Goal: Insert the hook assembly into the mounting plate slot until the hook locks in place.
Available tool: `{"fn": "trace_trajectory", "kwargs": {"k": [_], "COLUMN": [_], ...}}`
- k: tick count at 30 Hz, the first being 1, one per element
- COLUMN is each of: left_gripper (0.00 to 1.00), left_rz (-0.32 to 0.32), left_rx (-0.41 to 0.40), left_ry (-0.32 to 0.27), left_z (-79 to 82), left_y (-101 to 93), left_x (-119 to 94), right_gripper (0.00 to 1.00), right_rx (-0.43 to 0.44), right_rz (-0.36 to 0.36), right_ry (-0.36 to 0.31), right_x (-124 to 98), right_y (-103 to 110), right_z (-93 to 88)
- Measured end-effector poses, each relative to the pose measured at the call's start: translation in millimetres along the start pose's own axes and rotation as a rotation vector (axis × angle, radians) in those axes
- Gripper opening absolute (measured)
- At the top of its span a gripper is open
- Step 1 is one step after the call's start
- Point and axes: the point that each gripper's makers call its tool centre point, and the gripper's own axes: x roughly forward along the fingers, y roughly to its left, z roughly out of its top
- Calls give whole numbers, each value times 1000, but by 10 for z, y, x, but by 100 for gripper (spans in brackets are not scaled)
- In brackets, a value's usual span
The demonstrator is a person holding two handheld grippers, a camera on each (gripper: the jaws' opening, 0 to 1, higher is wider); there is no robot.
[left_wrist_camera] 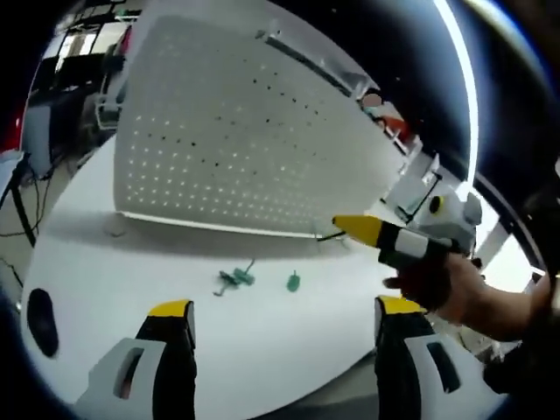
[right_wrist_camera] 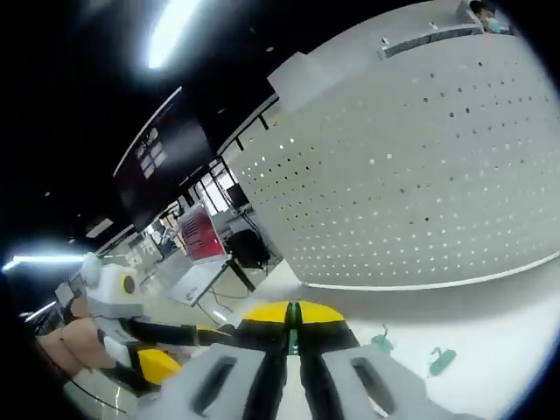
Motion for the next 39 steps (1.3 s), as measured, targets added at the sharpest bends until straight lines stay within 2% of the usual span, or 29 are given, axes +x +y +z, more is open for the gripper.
{"fn": "trace_trajectory", "kwargs": {"k": [4,6,8,12,15,22,28,39], "left_gripper": [77,65,55,55,50,45,33,12], "left_rz": [-33,-60,-95,-85,-93,-110,-140,-182], "left_rx": [6,0,-47,-43,-43,-47,-57,-137], "left_ry": [-8,-29,-46,-37,-32,-31,-39,-40], "left_z": [22,60,98,88,82,99,133,133], "left_y": [-76,-127,-192,-175,-193,-265,-334,-369], "left_x": [51,61,55,69,70,86,85,56], "right_gripper": [0,0,0,0,0,0,0,0], "right_rx": [19,27,33,19,23,0,-24,-69], "right_rz": [25,49,60,75,81,115,124,133], "right_ry": [-15,-7,-7,-19,-33,-26,-33,-54], "right_x": [-3,4,0,-27,-37,-39,-43,-73], "right_y": [162,245,295,400,441,583,629,729], "right_z": [-50,-85,-91,-58,-28,-78,-72,-33]}}
